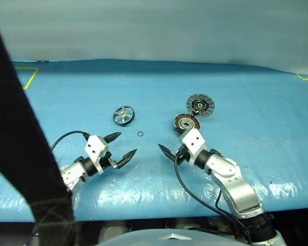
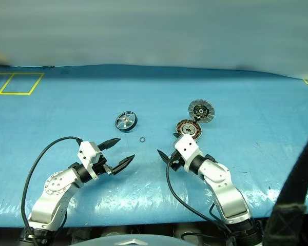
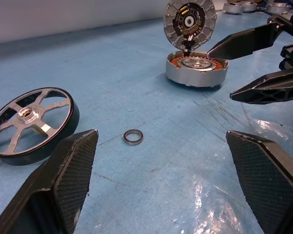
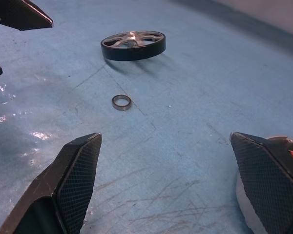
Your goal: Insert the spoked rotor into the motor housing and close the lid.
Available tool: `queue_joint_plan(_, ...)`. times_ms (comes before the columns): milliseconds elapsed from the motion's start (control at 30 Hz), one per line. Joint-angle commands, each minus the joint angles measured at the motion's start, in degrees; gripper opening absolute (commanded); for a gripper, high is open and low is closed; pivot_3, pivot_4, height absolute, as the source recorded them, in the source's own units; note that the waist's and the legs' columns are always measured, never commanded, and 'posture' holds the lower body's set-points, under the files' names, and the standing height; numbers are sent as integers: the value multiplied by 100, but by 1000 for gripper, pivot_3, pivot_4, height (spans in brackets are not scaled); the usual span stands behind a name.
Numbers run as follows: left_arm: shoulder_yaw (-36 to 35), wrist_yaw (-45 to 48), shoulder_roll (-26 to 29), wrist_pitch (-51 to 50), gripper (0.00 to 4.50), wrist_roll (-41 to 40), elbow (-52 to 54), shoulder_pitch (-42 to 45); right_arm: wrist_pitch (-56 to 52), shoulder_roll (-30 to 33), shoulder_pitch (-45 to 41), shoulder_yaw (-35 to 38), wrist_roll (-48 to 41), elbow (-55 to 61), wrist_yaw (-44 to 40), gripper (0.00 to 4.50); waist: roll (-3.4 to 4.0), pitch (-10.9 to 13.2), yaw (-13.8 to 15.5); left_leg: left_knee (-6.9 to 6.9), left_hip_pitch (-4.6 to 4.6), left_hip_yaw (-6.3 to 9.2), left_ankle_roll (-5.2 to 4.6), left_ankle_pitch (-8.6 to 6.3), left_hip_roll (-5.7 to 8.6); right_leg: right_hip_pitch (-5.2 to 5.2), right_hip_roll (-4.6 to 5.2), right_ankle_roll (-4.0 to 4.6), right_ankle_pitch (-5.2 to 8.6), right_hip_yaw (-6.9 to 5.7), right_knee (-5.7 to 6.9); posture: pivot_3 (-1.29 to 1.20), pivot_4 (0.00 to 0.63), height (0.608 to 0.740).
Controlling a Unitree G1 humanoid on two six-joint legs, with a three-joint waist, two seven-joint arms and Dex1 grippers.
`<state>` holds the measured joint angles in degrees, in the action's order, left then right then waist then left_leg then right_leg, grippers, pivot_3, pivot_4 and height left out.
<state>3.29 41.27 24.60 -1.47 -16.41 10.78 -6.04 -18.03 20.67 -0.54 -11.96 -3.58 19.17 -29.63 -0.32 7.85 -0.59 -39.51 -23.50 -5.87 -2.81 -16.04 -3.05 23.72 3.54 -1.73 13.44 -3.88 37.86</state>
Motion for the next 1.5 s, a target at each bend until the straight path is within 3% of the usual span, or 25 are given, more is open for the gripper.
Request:
queue_joint_plan(33, -81, -2, -47, 158, 4500, -18, -16, 37, 39, -4, -26, 57, -27, 126, 27, 4435, 0, 0, 0, 0, 0, 0, 1, 1, 0, 0, 0, 0, 0, 0, 0, 0, 150, 740)
queue_joint_plan(1033, -36, -67, -154, 150, 4500, 14, -55, 142, 74, -33, -68, 75, 1, 42, 51, 4435, 0, 0, 1, 0, 0, 0, 1, 0, 0, -1, 0, 0, 0, 0, 0, 0, 150, 740)
queue_joint_plan(1233, -8, -126, -192, 111, 4500, 69, -49, 194, -209, -242, -351, 580, -367, -5, 258, 4435, 0, 0, 0, 0, 0, 0, 1, 1, 0, -1, -1, -1, -1, 0, 2, 0, 150, 740)
queue_joint_plan(1500, 97, -108, -211, 57, 4500, 84, -30, 238, -1387, 921, -1419, 464, -159, -485, -466, 4435, 7, 4, 1, -1, -1, -2, -1, 0, 2, 0, 1, -2, -3, 0, 0, 0, 150, 740)
